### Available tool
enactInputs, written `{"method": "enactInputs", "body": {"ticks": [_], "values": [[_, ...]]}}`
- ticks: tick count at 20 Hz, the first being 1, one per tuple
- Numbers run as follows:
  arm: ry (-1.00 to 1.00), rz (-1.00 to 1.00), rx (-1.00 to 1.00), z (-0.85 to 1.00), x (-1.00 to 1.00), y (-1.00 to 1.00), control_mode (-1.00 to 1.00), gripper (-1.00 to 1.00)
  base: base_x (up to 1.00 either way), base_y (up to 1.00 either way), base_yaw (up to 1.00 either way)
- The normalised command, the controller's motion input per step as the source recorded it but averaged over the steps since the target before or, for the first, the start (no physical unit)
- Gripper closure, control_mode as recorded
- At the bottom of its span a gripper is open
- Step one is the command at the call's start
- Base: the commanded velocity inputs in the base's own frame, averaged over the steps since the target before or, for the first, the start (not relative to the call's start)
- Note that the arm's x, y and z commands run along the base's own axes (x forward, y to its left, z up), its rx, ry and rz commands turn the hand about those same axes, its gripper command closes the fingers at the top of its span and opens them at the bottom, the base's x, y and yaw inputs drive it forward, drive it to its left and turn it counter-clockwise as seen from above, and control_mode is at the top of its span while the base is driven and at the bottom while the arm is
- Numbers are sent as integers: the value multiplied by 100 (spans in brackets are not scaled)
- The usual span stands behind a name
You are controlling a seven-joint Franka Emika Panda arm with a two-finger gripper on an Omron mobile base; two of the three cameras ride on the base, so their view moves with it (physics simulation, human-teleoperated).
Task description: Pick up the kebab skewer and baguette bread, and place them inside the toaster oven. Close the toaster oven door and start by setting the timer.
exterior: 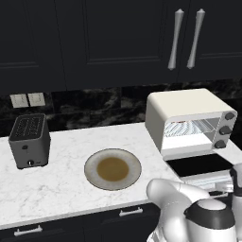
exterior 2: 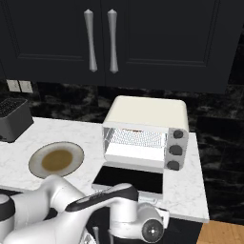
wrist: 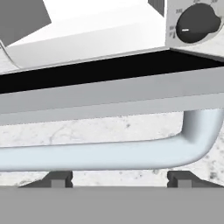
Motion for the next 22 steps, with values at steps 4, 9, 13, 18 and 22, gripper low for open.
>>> {"method": "enactInputs", "body": {"ticks": [4,9,13,18,22], "values": [[-12,0,0,51,12,28,-100,-100,0,0,0],[-11,0,0,54,21,25,-100,-100,0,0,0],[-11,0,0,58,30,22,-100,-100,0,0,0],[-9,0,0,57,36,20,-100,-100,0,0,0],[-6,0,0,54,43,21,-100,-100,0,0,0]]}}
